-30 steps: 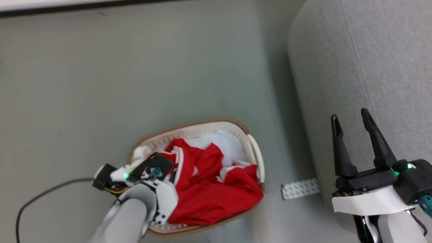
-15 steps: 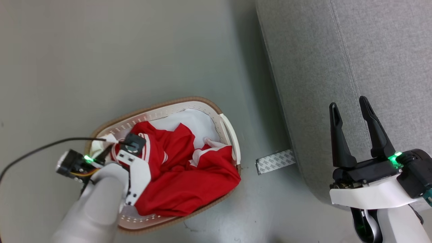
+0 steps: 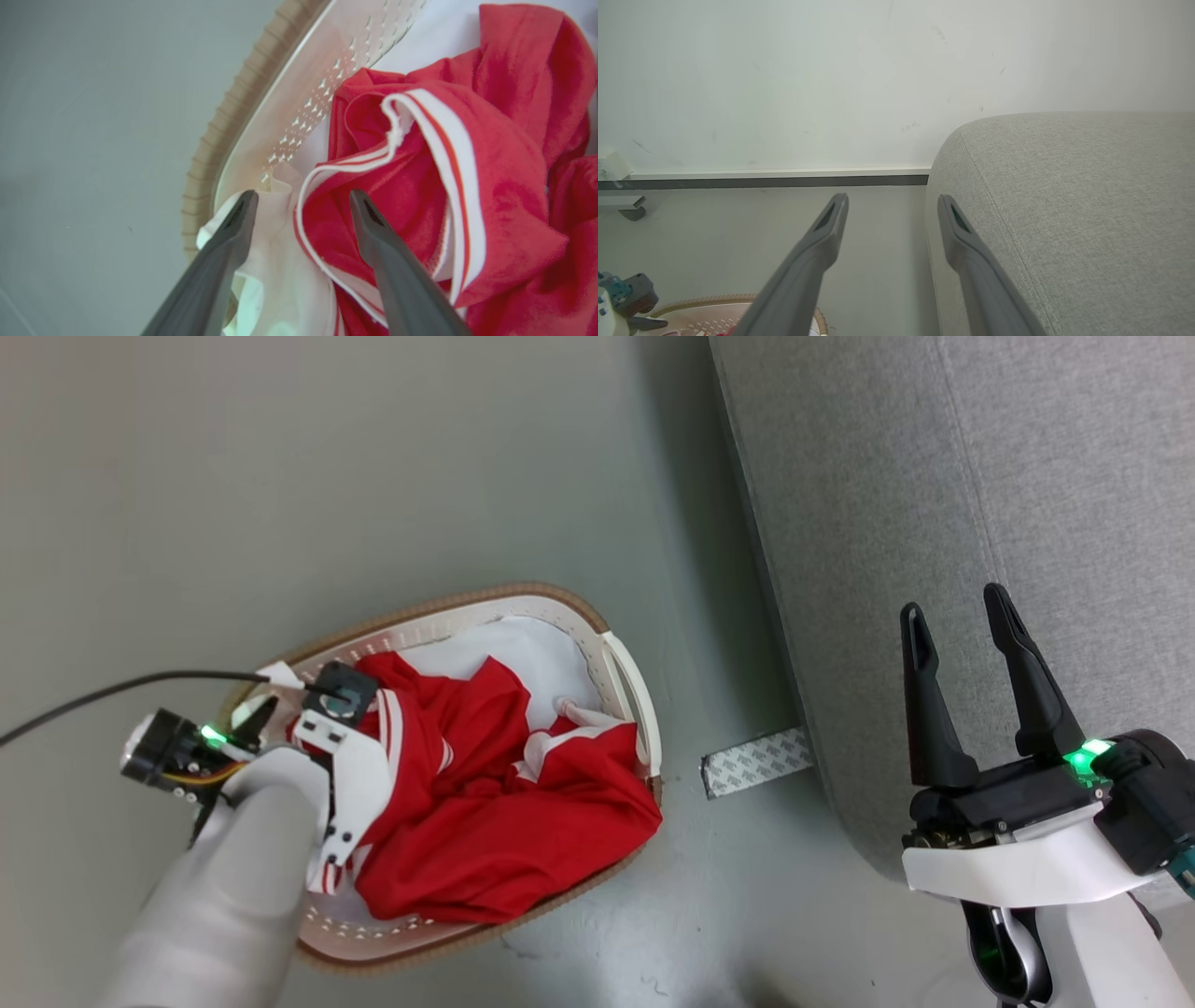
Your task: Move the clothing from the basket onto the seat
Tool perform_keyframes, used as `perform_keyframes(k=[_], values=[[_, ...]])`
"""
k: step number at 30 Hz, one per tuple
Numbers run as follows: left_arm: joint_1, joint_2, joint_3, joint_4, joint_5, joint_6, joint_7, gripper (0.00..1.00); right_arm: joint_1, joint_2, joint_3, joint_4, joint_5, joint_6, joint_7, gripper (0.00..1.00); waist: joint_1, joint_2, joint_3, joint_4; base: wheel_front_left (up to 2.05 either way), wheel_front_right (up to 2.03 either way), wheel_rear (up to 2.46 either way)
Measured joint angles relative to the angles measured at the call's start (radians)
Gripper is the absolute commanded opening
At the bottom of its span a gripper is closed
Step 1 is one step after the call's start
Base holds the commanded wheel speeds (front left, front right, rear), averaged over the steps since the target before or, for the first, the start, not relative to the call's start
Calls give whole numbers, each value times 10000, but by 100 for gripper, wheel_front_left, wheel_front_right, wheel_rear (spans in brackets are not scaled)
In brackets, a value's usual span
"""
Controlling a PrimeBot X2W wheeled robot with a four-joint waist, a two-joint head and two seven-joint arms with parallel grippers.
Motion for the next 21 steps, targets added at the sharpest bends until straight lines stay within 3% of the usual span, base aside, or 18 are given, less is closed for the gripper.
perform_keyframes(k=[8,9,13,17,21], values=[[-499,268,-148,290,-54,-58,35,100,-145,0,140,-33,96,0,2,100,0,0,573,-139,0,0,0],[-518,299,-161,334,-65,-58,31,85,-152,0,151,-33,102,0,2,100,0,0,625,-159,0,0,0],[-580,407,-257,546,-69,-46,-35,0,-234,0,205,-35,196,0,2,100,0,0,772,-266,0,0,0],[-645,360,-372,667,-125,-61,-151,0,-293,2,144,-25,196,0,2,100,0,0,774,-300,0,0,0],[-638,-48,-295,704,-462,-151,-464,0,-277,2,-50,86,67,0,2,100,0,0,549,-168,0,0,0]])
